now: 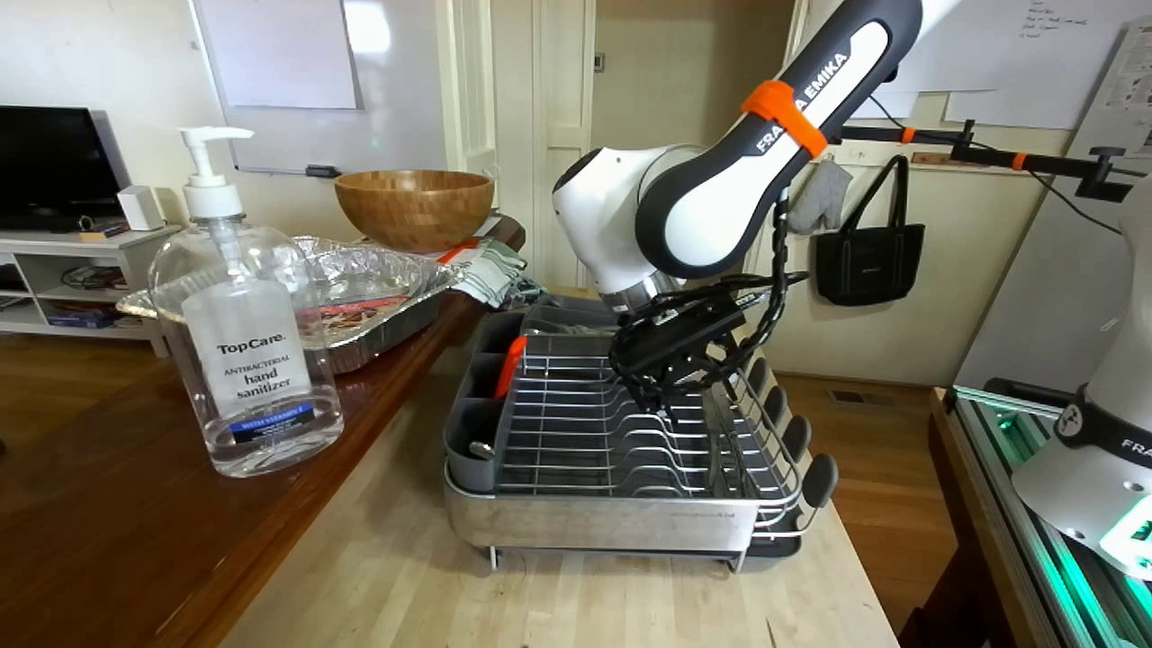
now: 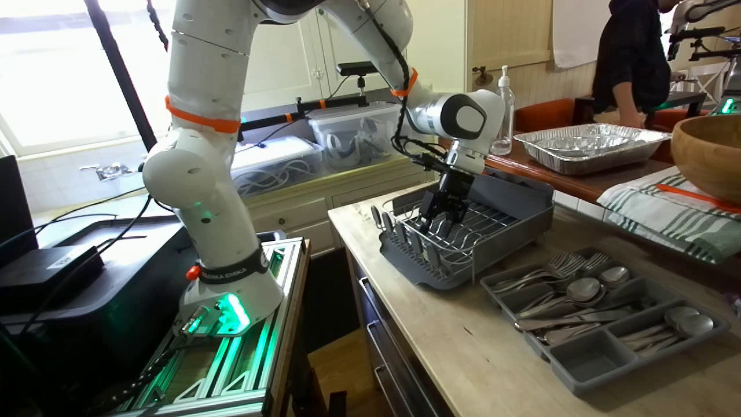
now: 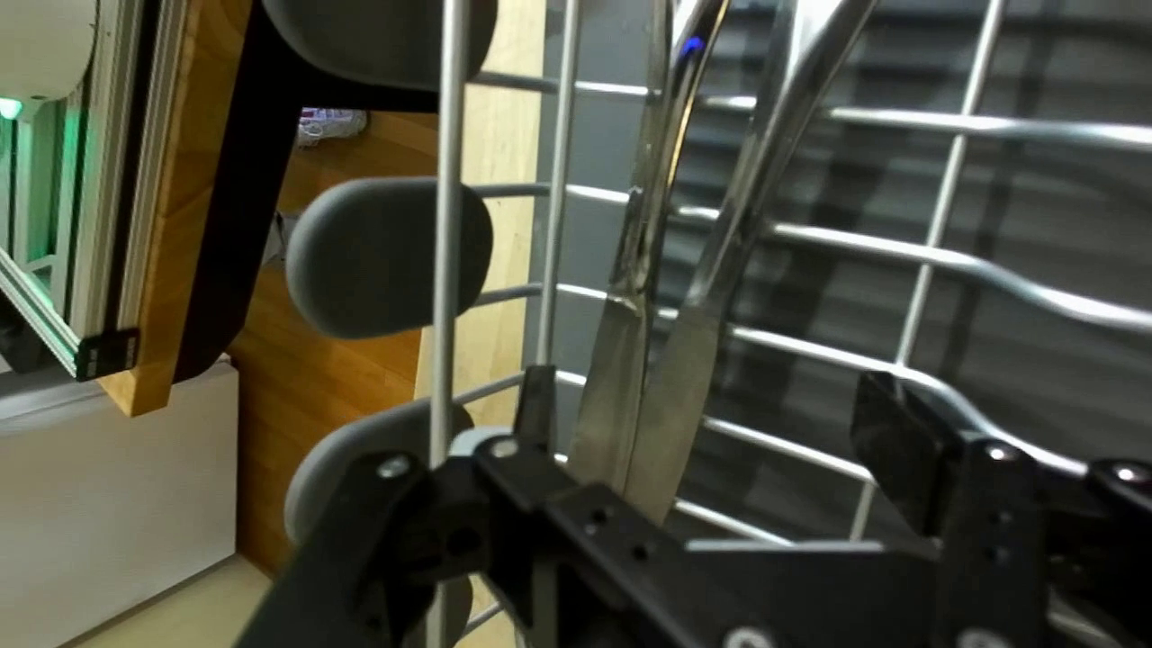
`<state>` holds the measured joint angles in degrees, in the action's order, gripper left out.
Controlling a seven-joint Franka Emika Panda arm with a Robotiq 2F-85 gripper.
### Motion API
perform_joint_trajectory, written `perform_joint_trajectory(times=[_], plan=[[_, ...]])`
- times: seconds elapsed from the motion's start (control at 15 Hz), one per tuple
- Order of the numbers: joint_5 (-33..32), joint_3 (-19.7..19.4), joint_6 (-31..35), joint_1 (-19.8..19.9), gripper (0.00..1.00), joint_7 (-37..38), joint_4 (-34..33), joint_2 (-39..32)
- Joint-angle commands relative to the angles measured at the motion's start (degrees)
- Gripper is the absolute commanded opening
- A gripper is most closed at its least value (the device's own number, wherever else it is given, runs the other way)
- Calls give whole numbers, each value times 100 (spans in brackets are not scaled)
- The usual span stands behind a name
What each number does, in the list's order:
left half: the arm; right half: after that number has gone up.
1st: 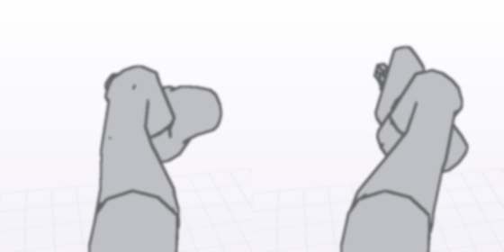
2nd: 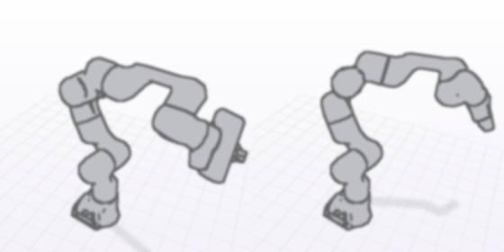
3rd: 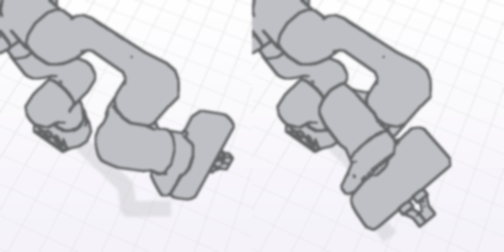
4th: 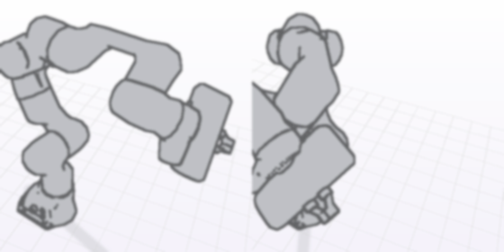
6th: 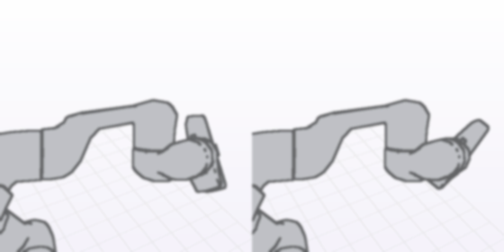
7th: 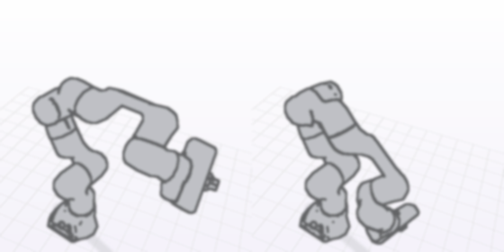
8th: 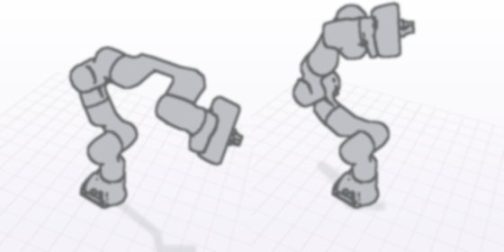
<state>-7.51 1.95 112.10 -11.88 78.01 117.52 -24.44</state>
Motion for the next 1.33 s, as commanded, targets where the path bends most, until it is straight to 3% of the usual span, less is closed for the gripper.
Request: perform_joint_trajectory(times=[0.0,0.07,0.2,0.27,0.53,0.6,0.73,0.8,1.0,1.07,1.2,1.27], plan=[[3,-7,260,-66,78,31,209,-82],[13,-7,265,-68,69,34,223,-77],[26,-7,272,-63,60,33,261,-66],[30,-16,278,-53,45,43,306,-42],[8,-69,311,-37,12,70,445,17],[-11,-88,293,-36,19,83,461,44],[-40,-117,268,-41,15,99,482,52],[-65,-127,260,-54,19,100,476,32],[-131,-135,269,-81,38,103,461,-12],[-149,-129,253,-87,55,94,457,-24],[-179,-120,262,-100,68,82,441,-57],[-187,-114,317,-108,24,74,437,-84]])
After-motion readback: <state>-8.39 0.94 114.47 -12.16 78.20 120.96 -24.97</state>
